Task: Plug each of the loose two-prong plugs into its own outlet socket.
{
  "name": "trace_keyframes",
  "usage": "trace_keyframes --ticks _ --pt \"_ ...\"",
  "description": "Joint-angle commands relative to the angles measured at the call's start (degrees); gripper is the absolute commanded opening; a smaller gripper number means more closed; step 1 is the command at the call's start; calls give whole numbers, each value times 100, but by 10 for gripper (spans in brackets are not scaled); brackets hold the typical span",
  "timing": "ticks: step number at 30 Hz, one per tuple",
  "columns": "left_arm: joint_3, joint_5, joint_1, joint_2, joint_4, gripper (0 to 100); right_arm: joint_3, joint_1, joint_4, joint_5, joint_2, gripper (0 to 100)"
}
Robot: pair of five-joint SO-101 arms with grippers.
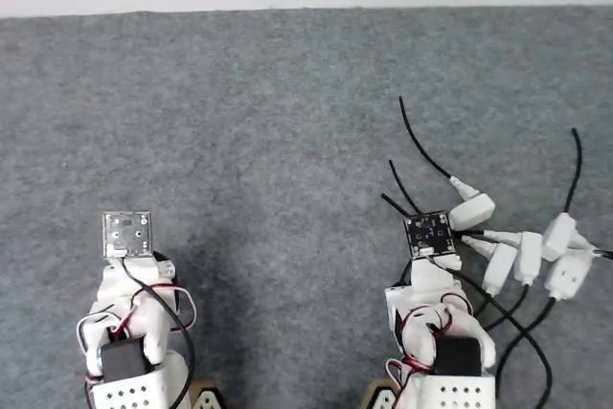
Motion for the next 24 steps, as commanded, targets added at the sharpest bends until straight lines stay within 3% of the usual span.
trace_keyframes --ticks 1,24 --pt "-75 -53 26 -26 448 13 97 22 40 -35 -48 40" --pt "-101 -26 -18 -26 501 13 97 4 40 -26 -48 40"
